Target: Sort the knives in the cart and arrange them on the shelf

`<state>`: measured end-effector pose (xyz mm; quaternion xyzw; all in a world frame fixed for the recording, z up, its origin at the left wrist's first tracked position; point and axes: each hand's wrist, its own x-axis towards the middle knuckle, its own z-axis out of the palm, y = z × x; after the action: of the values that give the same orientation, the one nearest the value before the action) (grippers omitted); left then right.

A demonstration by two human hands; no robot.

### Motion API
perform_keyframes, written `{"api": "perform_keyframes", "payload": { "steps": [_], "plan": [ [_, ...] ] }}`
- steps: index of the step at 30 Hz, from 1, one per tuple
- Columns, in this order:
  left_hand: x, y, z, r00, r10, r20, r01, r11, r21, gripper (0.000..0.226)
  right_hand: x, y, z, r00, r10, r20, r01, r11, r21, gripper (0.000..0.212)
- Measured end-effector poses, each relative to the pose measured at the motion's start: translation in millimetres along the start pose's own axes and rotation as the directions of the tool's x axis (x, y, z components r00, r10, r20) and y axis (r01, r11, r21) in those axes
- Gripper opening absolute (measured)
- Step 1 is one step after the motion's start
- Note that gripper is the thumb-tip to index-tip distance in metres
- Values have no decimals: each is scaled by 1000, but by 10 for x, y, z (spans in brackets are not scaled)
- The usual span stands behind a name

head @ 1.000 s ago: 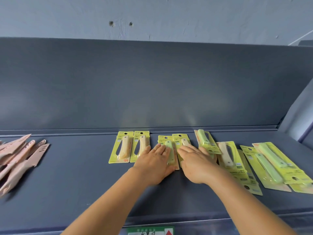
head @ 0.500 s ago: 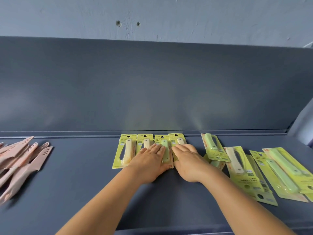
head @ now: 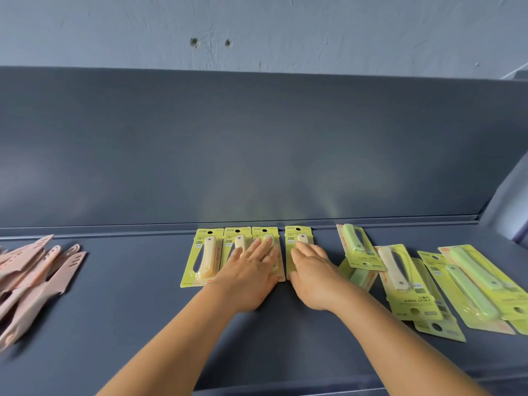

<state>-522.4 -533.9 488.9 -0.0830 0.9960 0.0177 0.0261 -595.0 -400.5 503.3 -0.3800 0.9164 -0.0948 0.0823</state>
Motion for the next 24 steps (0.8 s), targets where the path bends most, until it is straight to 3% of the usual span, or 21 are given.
{"api": "perform_keyframes", "payload": {
  "steps": [6, 16, 24],
  "plan": [
    [34, -7, -20, 999, 42, 19, -42, 999, 16, 60, 23, 67, 15, 999, -51, 8, 50, 998, 26, 57],
    [-22, 110, -142, 999, 32, 14, -32, 999, 20, 60, -4, 120, -49, 994, -105, -17, 106, 991, 80, 55],
    [14, 717, -177, 979, 146, -145, -174, 963, -206, 57, -253, 593, -253, 986, -39, -164, 42, 999, 12, 50]
  ]
}}
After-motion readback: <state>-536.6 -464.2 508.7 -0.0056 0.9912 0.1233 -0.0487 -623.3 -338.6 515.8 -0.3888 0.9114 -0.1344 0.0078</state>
